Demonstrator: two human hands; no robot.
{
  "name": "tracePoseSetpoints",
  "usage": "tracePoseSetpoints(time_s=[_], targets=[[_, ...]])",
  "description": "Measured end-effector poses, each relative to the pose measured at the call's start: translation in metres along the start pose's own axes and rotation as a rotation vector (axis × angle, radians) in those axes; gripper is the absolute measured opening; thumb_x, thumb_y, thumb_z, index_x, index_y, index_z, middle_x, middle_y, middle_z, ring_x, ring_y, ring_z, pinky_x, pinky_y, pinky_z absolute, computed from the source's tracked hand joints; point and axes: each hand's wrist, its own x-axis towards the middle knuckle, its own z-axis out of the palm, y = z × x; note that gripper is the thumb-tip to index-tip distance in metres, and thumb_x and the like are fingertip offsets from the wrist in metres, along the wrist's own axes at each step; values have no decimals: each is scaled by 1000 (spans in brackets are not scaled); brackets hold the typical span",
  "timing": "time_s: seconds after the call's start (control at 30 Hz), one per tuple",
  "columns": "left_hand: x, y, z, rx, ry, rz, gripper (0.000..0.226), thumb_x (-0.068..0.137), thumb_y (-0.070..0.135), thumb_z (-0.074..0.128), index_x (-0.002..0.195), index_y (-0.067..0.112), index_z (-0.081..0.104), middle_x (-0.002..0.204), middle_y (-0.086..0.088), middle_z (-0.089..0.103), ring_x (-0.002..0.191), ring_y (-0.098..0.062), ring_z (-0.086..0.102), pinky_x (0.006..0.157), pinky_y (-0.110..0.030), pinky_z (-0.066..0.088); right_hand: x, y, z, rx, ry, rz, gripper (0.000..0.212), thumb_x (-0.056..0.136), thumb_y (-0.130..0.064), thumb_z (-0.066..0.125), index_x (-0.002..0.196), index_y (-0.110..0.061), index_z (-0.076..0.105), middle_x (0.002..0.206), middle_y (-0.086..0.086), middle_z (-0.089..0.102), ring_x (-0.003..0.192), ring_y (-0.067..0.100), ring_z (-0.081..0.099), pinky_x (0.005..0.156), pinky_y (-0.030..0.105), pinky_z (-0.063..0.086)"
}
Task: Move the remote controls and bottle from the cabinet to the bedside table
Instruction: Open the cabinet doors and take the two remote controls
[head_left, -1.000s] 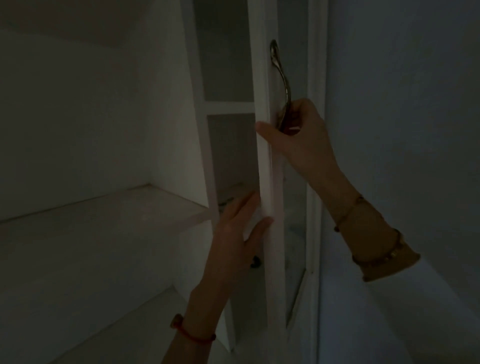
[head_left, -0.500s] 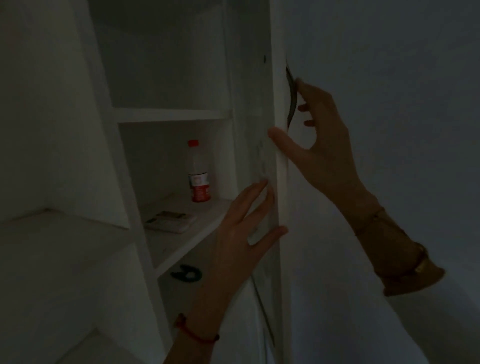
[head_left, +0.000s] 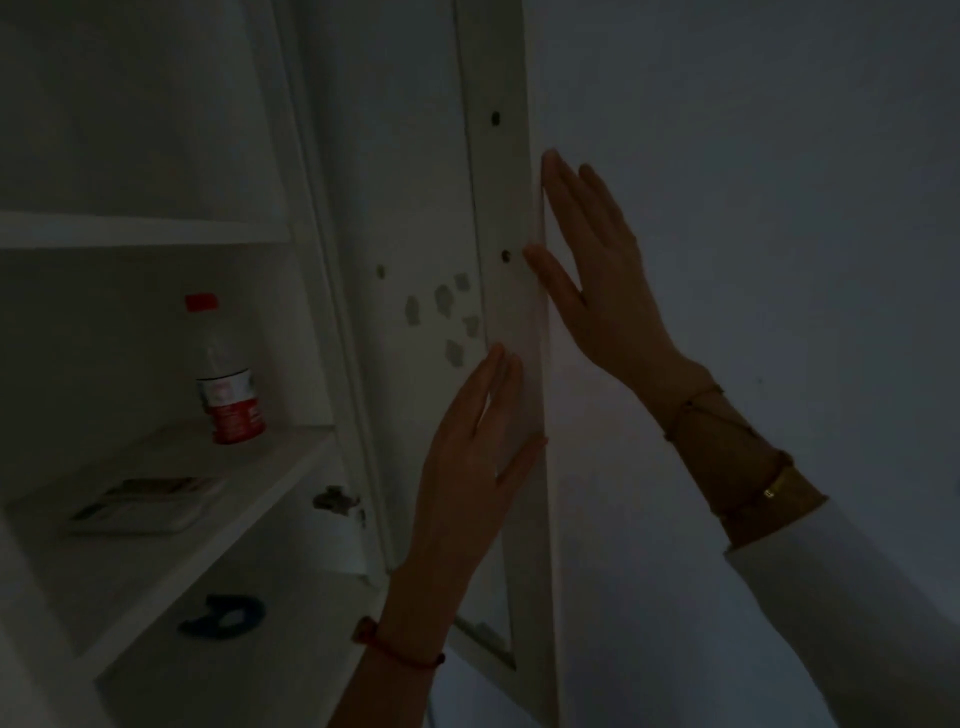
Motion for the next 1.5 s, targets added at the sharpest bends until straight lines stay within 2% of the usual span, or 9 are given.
tracePoseSetpoints(time_s=[0.27, 0.53, 0.6, 0.7, 0.8, 0.93, 1.17, 1.37, 1.5], targets=[[34, -14, 67, 47, -14, 0, 60, 91, 18, 62, 144, 3, 38, 154, -13, 32, 143, -23, 31, 117, -33, 30, 6, 77, 6, -82, -73, 37, 58, 101, -37, 33, 151, -13, 13, 160, 3, 16, 149, 22, 7, 121, 46, 10], [61, -34, 119, 50, -52, -63, 60, 93, 20, 57, 148, 11, 33, 159, -4, 22, 147, -16, 20, 119, -34, 25, 18, 142, 33, -77, -87, 22, 58, 101, -36, 33, 150, -13, 15, 159, 3, 18, 148, 23, 8, 121, 46, 9], [67, -37, 130, 41, -100, -128, 62, 95, 23, 54, 150, 16, 26, 161, -1, 15, 148, -13, 14, 120, -31, 19, 20, 156, 41, -75, -93, 29, 57, 101, -36, 34, 150, -13, 16, 159, 3, 19, 148, 24, 9, 121, 47, 10], [75, -43, 144, 66, -74, -93, 61, 94, 22, 54, 149, 12, 30, 161, -4, 15, 148, -14, 14, 120, -28, 18, 25, 172, 51, -60, -113, 49, 57, 101, -36, 33, 150, -14, 15, 160, 3, 17, 148, 24, 9, 121, 46, 9], [77, -44, 152, 105, -89, -147, 59, 98, 26, 50, 151, 20, 24, 159, 14, 4, 145, 3, 0, 117, -15, 7, 27, 181, 56, -28, -116, 31, 57, 101, -36, 32, 150, -14, 15, 160, 3, 17, 148, 24, 9, 121, 46, 9], [76, -47, 153, 162, -24, -46, 56, 93, 15, 59, 144, 8, 39, 157, -8, 26, 145, -17, 26, 117, -31, 28, 28, 185, 55, 1, -46, -22, 57, 100, -34, 37, 150, -12, 18, 159, 5, 20, 148, 25, 11, 121, 48, 11], [75, -50, 135, 298, 5, -128, 53, 96, 28, 55, 143, 10, 41, 151, -7, 38, 139, -19, 38, 111, -41, 37, 32, 159, 56, 151, 61, -207, 50, 98, -18, 45, 144, -2, 32, 152, 13, 33, 145, 29, 21, 121, 42, 13], [59, -55, 80, 497, 38, -306, 51, 95, 30, 53, 142, 12, 43, 146, -7, 44, 134, -21, 43, 112, -37, 36, 24, 120, 91, 351, -18, -245, 46, 99, -23, 44, 141, -5, 39, 146, 10, 43, 142, 24, 30, 118, 38, 24], [40, -58, 37, 641, 58, -416, 49, 92, 28, 53, 136, 8, 51, 136, -12, 55, 123, -23, 51, 110, -25, 33, 13, 89, 124, 486, -110, -221, 45, 98, -24, 45, 138, -5, 43, 142, 11, 47, 138, 24, 35, 117, 31, 24]])
